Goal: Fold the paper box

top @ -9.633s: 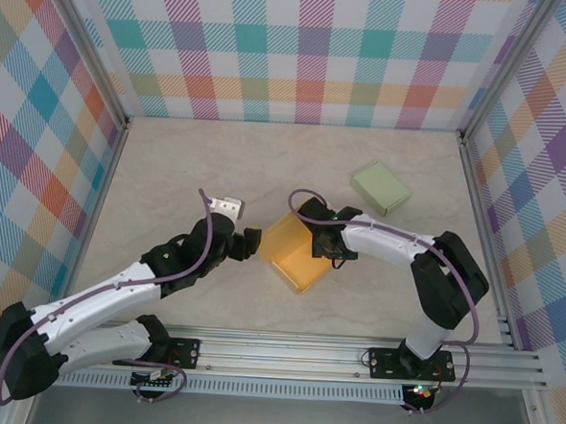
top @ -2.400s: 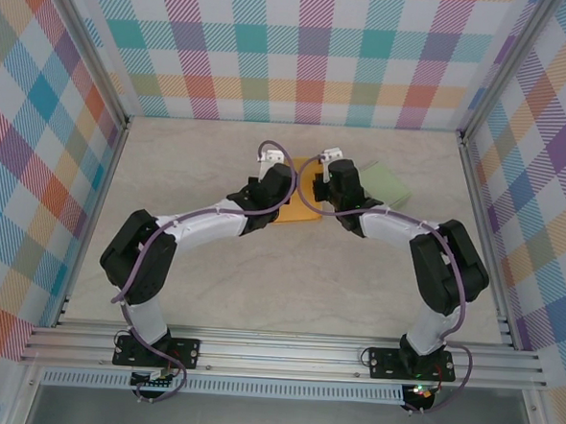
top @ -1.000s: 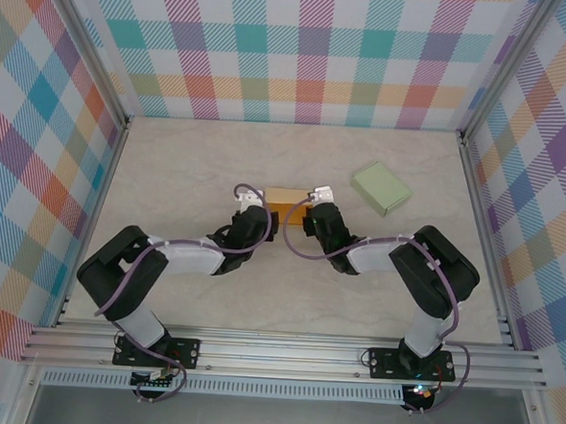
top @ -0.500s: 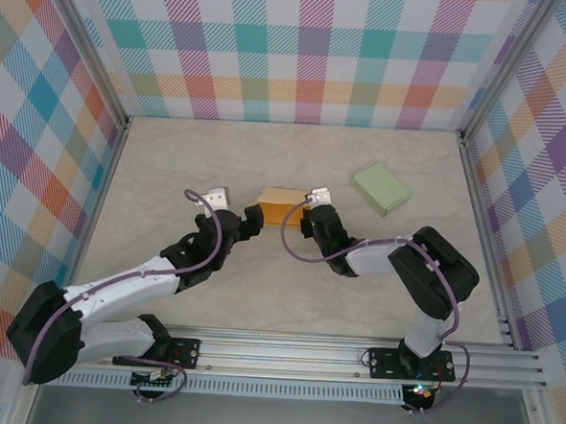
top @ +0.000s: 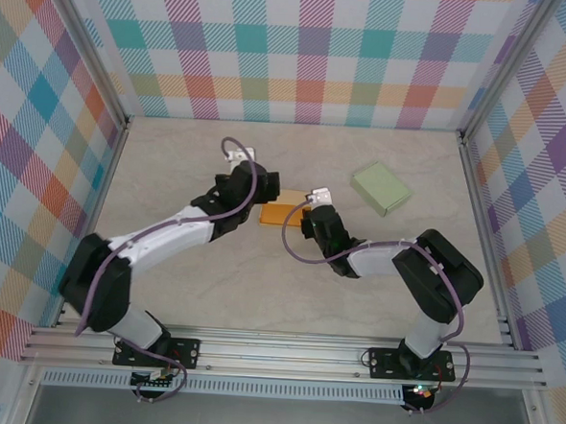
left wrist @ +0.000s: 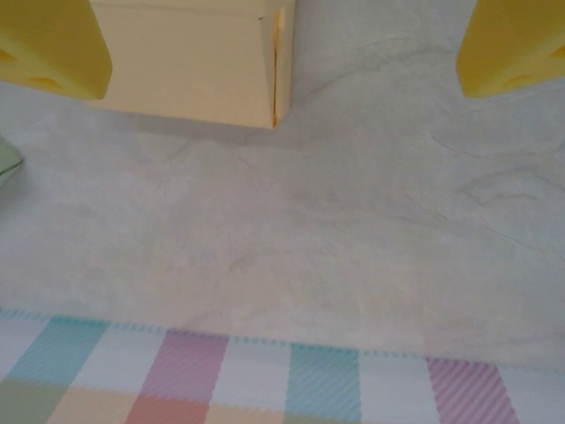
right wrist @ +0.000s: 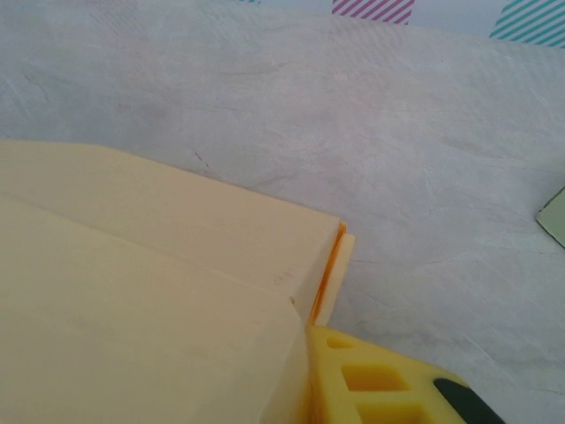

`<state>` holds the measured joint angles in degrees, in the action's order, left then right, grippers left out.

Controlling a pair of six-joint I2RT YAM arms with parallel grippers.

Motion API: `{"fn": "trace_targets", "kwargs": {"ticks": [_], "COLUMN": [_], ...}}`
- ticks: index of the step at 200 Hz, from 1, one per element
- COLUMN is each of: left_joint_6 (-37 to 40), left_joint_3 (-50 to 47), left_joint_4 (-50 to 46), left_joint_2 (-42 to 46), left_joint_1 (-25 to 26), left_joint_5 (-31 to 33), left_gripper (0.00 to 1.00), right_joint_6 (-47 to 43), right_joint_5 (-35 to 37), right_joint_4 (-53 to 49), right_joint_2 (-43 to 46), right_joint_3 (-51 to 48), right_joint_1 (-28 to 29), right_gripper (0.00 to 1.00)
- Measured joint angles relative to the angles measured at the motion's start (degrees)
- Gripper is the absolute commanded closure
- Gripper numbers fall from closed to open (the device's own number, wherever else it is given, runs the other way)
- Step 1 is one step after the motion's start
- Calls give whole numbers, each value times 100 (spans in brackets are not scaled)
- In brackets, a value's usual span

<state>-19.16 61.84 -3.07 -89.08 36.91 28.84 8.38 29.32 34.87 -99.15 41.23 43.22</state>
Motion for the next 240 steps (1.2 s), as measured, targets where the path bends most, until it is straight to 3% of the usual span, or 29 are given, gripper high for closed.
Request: {"fn": "trace_targets", "kwargs": {"ticks": [19,57,94,122,147,183,240], "left_joint_6": [79,101,79,52,-28,-177,-282], "left_joint_3": [142,249,238,146,48,-140,-173], "left_joint_4": [-79,-271,-264,-240,-210,-111,-81], "left_joint_2": [-608,-1088,-1095,-1095,-1150,-1202,-1366], "left_joint_1": [0,0,0,0,0,0,0], "left_joint_5": [-87,-90,-81,-74,-74,-81,-96], "left_gripper": [0,0,0,0,0,0,0], "right_joint_6": [2,37,472,929,1290,1587,1740], "right_joint_5": [-2,-37,-37,-15,22,-114,-1102], "right_joint_4": [-146,-638,-1561,-2409,-3307,-4113,-4476], "right_joint_2": [39,485,1506,2417,2924,2920,1797], "right_joint_3": [-7,-101,-256,-332,-210,214,997], "right_joint_1": [33,201,382,411,343,52,-763], "right_gripper": [71,46,24,0,0,4,7]}}
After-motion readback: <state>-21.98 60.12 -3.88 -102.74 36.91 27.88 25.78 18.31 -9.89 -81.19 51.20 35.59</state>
